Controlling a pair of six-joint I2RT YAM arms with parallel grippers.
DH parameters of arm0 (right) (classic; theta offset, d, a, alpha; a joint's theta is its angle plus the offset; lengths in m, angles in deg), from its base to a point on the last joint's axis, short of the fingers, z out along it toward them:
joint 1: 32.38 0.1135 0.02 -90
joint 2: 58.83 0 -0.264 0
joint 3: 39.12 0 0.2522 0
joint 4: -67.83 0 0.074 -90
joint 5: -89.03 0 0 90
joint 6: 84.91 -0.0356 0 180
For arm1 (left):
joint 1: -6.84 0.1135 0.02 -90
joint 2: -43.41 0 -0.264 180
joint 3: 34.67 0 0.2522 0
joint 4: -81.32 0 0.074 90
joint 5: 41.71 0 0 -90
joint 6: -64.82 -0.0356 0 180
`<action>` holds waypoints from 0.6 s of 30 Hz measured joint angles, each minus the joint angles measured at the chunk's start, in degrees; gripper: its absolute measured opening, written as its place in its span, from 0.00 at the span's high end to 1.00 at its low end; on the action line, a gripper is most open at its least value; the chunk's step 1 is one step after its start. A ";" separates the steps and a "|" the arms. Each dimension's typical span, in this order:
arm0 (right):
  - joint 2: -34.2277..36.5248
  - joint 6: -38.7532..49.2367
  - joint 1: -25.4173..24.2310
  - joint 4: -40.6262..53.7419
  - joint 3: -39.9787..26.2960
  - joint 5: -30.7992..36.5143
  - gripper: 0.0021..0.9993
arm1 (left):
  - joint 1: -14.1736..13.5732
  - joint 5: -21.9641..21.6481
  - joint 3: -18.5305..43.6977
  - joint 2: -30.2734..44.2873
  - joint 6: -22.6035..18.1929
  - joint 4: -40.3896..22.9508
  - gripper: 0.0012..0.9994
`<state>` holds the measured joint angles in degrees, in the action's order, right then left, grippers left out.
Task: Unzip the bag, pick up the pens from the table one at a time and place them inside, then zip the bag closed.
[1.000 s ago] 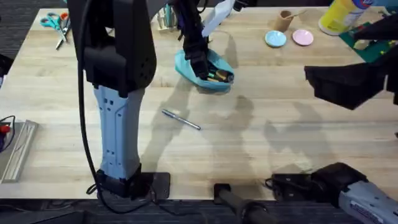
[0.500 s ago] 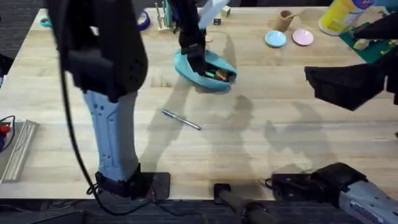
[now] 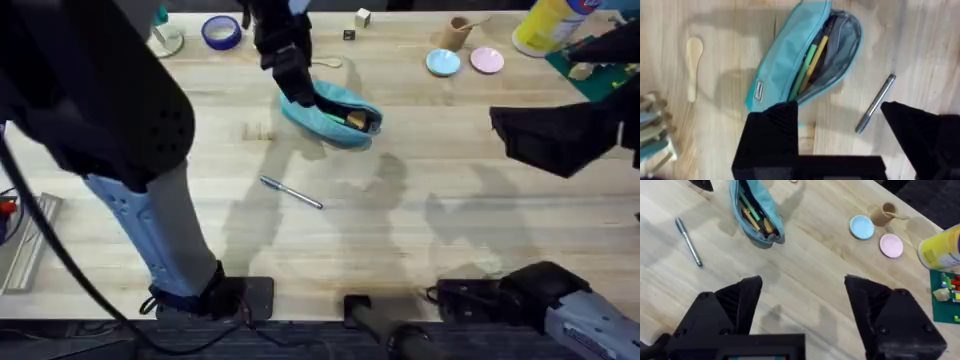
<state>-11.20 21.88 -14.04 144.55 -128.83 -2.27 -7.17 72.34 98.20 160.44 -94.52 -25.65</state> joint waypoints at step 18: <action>1.68 0.02 0.00 0.00 0.00 0.00 0.00 | 19.50 8.99 -16.86 -21.72 -4.84 3.64 0.00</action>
<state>-9.51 21.90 -14.04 144.55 -128.83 -2.27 12.32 81.33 81.34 138.72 -99.36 -22.01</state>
